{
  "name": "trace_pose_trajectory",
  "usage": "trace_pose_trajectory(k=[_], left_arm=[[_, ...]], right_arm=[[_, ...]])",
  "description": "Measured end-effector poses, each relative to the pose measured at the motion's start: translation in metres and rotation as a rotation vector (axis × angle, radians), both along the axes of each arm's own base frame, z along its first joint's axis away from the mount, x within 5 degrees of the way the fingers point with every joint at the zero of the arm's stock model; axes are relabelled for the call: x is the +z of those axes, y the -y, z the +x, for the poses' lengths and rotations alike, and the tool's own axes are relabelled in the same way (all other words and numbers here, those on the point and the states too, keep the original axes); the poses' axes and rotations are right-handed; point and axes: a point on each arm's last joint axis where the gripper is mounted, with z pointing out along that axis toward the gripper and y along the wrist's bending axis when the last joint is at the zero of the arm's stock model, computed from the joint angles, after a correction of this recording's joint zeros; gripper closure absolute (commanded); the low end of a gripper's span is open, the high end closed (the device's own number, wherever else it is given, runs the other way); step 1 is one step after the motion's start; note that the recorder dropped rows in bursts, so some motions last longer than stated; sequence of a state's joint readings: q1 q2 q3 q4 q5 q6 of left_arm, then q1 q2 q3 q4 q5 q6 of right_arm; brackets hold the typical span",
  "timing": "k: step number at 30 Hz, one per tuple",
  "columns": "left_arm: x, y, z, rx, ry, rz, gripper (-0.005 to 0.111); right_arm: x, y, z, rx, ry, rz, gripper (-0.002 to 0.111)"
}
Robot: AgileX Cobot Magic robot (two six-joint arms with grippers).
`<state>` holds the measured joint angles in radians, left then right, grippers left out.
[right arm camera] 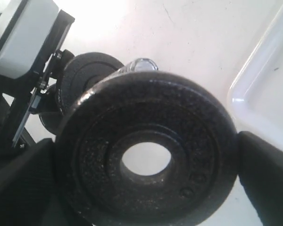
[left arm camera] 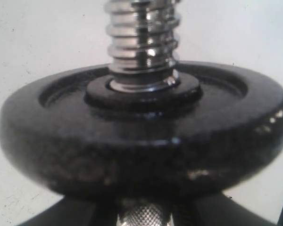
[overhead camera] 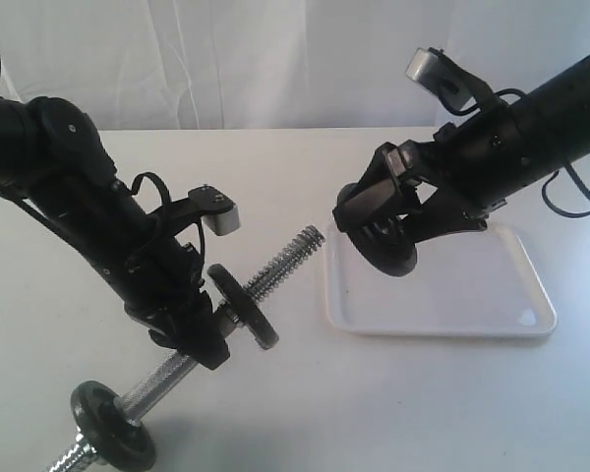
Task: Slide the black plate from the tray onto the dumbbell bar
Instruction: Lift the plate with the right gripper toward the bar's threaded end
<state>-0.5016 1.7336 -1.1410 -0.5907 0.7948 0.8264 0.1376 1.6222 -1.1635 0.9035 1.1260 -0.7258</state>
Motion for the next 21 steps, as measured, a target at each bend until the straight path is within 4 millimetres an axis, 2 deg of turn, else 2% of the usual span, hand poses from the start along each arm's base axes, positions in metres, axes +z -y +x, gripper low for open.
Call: trace_pose_trajectory(k=[10,21], left_arm=[[0.002,0.002,-0.003,-0.056,-0.004,-0.031,0.107],[0.002,0.002,-0.003,-0.058,-0.003,-0.031,0.107]], right_arm=[[0.002,-0.002,0.0,-0.002,-0.008,0.027,0.108],[-0.016,-0.008,0.012,-0.05,-0.088,0.107,0.108]])
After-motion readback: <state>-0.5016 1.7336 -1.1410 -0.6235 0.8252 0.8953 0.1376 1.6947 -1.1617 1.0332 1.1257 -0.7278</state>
